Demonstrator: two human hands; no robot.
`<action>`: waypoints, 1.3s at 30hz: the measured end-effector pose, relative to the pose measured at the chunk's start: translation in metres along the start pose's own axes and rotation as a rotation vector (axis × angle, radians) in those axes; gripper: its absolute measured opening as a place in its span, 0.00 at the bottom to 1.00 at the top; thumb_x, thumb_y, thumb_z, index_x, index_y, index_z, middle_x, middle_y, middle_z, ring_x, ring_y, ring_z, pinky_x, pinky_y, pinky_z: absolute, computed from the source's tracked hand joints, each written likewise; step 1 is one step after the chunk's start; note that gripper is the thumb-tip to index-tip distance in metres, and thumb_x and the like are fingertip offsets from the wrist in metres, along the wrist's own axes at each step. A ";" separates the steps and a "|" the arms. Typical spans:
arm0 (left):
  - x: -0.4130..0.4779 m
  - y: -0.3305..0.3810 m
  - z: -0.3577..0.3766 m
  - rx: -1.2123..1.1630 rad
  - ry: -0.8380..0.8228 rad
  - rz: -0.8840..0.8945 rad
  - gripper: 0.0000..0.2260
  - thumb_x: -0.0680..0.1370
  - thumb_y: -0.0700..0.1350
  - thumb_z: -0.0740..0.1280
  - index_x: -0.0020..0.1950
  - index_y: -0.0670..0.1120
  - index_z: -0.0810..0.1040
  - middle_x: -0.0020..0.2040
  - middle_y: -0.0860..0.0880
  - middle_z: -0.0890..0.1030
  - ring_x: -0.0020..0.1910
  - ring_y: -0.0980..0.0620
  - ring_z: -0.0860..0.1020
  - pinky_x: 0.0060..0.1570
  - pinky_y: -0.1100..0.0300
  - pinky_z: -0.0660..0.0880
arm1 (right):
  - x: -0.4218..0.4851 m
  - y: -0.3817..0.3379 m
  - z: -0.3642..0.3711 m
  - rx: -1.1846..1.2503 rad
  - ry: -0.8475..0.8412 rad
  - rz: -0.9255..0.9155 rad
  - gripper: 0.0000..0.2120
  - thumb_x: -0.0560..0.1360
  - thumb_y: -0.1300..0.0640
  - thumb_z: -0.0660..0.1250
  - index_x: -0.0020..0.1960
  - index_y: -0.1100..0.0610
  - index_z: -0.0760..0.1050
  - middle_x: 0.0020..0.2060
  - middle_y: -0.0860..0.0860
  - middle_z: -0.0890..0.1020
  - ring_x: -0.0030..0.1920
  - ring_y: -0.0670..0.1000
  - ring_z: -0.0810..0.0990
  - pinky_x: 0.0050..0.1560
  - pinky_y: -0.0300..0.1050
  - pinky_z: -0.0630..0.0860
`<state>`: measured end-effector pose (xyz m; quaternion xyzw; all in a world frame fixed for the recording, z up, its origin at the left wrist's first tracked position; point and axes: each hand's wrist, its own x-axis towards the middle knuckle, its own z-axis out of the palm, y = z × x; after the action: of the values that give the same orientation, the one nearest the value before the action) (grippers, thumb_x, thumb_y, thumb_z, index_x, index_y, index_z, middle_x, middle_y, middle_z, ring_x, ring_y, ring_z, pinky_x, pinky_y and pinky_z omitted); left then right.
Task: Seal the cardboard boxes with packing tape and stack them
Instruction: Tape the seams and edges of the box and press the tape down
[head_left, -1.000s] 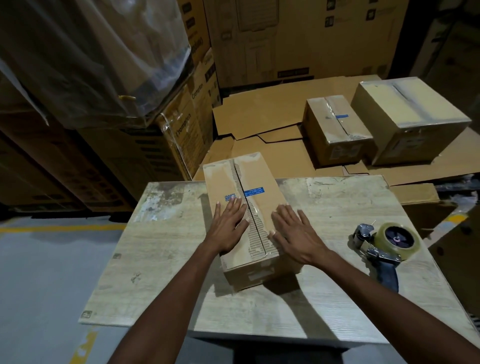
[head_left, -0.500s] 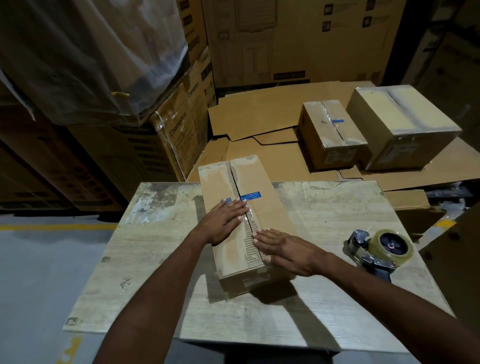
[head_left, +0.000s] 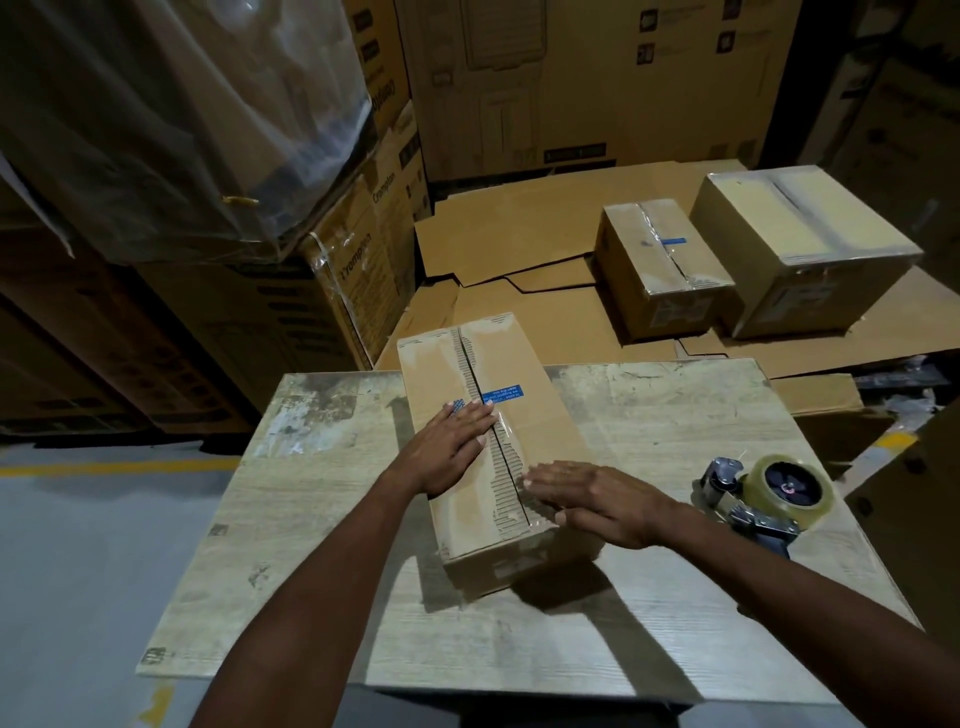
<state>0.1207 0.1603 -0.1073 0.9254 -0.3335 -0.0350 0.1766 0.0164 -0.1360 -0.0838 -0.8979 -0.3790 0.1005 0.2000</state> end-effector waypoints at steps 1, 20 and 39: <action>0.001 -0.003 -0.001 0.023 -0.007 0.013 0.22 0.88 0.52 0.51 0.83 0.52 0.58 0.82 0.56 0.54 0.81 0.63 0.45 0.80 0.55 0.39 | 0.007 0.000 -0.003 -0.019 0.008 0.042 0.28 0.85 0.46 0.52 0.83 0.49 0.57 0.82 0.46 0.57 0.81 0.41 0.51 0.80 0.38 0.44; 0.063 -0.064 -0.018 0.080 -0.035 -0.045 0.23 0.87 0.56 0.50 0.82 0.51 0.60 0.83 0.51 0.52 0.82 0.55 0.47 0.80 0.50 0.40 | 0.072 -0.013 0.014 -0.036 0.085 0.215 0.26 0.85 0.44 0.53 0.80 0.53 0.65 0.81 0.49 0.61 0.82 0.46 0.54 0.82 0.47 0.51; 0.089 -0.094 -0.026 0.184 -0.090 0.034 0.26 0.87 0.55 0.44 0.84 0.49 0.49 0.84 0.52 0.47 0.82 0.56 0.43 0.80 0.49 0.38 | 0.135 0.004 0.004 -0.073 0.141 0.375 0.36 0.81 0.40 0.41 0.84 0.58 0.54 0.83 0.55 0.53 0.83 0.49 0.47 0.78 0.36 0.35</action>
<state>0.2513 0.1791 -0.1108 0.9294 -0.3586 -0.0427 0.0763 0.1115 -0.0404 -0.0929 -0.9642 -0.1938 0.0588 0.1711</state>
